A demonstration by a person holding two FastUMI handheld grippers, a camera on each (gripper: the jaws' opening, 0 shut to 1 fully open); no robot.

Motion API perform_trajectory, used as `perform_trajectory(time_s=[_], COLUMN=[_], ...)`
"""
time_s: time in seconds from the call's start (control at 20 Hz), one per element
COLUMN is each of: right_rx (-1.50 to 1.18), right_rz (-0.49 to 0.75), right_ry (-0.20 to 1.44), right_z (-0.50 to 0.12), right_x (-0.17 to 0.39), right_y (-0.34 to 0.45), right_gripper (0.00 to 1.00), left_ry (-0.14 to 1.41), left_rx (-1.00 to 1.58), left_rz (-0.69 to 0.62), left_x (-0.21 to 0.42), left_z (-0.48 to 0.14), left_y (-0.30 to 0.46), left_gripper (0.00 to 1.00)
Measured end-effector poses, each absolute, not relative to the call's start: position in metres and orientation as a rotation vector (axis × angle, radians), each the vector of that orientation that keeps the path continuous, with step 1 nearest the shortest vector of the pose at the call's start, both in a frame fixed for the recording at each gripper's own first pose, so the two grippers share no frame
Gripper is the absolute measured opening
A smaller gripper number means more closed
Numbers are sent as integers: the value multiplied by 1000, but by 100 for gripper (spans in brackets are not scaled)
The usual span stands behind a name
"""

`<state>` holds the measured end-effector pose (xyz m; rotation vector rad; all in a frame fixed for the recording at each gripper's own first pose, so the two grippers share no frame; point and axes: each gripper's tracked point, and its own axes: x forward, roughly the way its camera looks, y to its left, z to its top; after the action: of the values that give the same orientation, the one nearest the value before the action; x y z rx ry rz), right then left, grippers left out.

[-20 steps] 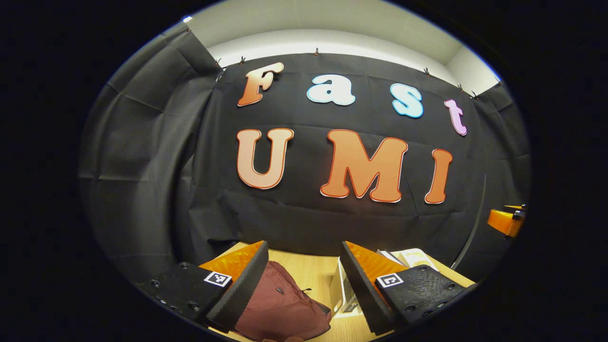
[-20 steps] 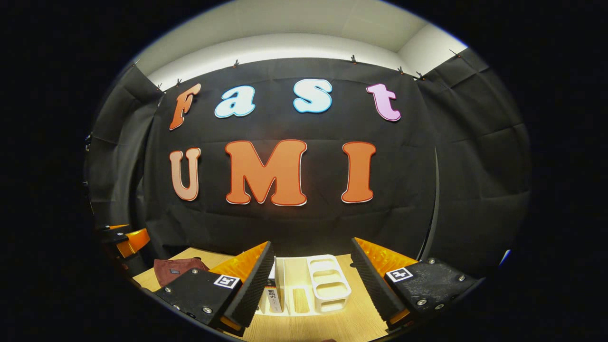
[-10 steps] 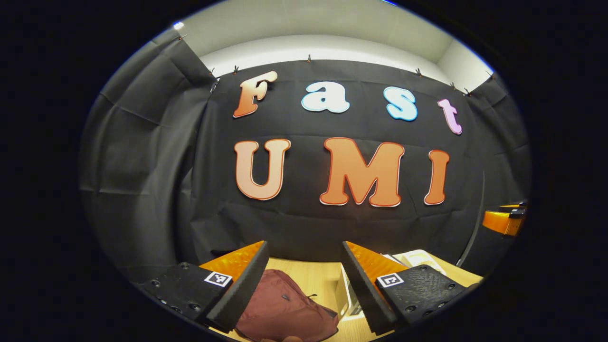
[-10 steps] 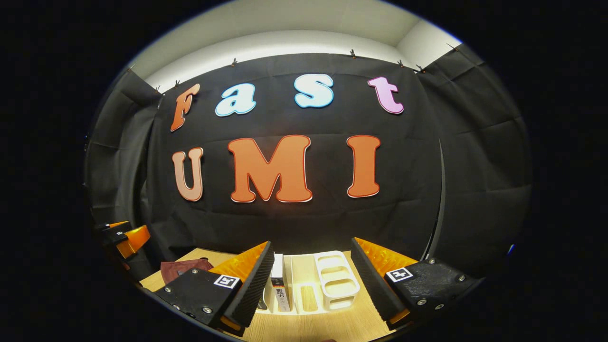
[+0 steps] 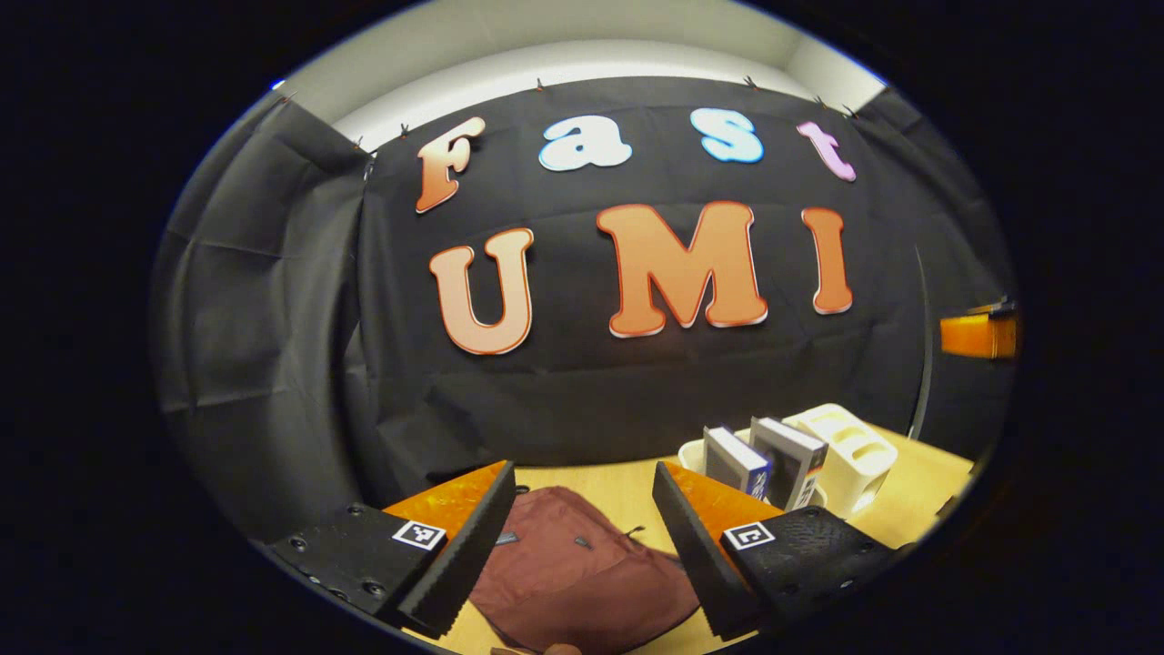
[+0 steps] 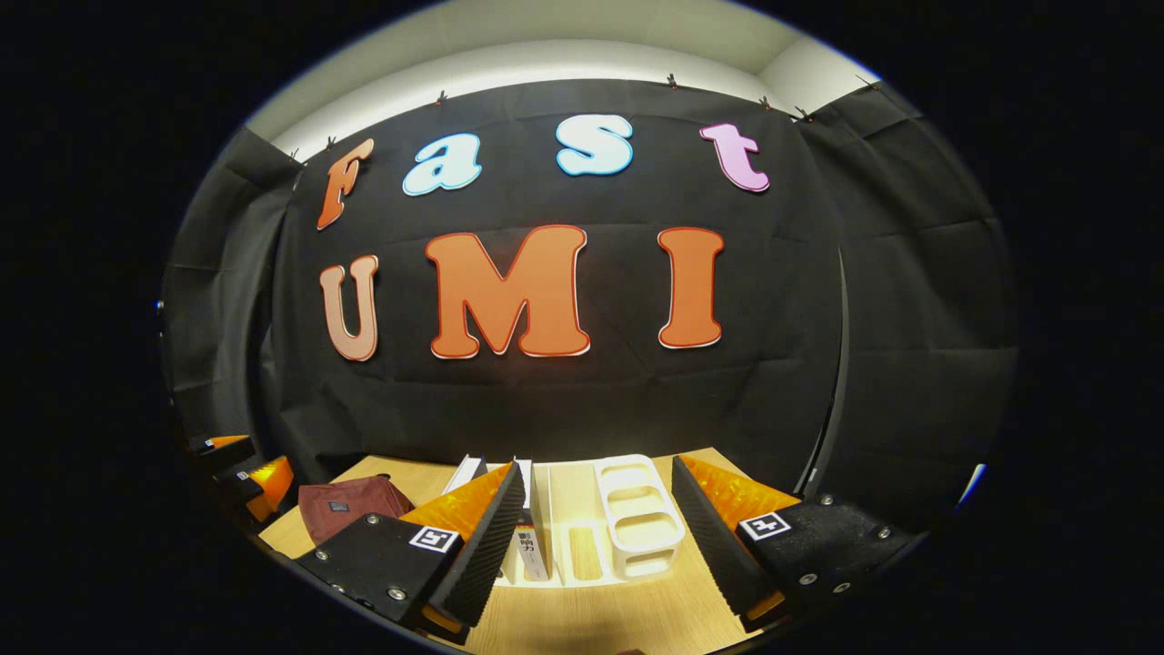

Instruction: Open the schoolbag, grab two books from the bookshelf and put them into the schoolbag.

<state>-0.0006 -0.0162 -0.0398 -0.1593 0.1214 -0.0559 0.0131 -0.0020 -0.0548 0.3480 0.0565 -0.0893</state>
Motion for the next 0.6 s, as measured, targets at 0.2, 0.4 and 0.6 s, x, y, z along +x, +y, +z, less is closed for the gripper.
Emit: perform_trajectory(time_s=[0.2,0.4,0.6], right_rx=[-128,-136,-161], right_rz=[-52,-72,-94], right_ry=[177,215,259], right_z=[-57,-73,-86], right_x=[2,3,-3], right_y=[-21,-31,-43], right_gripper=[96,96,96], left_ry=[131,268,437], left_rx=[503,660,794], left_rz=[-83,-134,-211], left_x=[-1,-17,-41], left_z=[-107,-177,-253], left_y=[-1,-9,-14], left_gripper=[95,96,96])
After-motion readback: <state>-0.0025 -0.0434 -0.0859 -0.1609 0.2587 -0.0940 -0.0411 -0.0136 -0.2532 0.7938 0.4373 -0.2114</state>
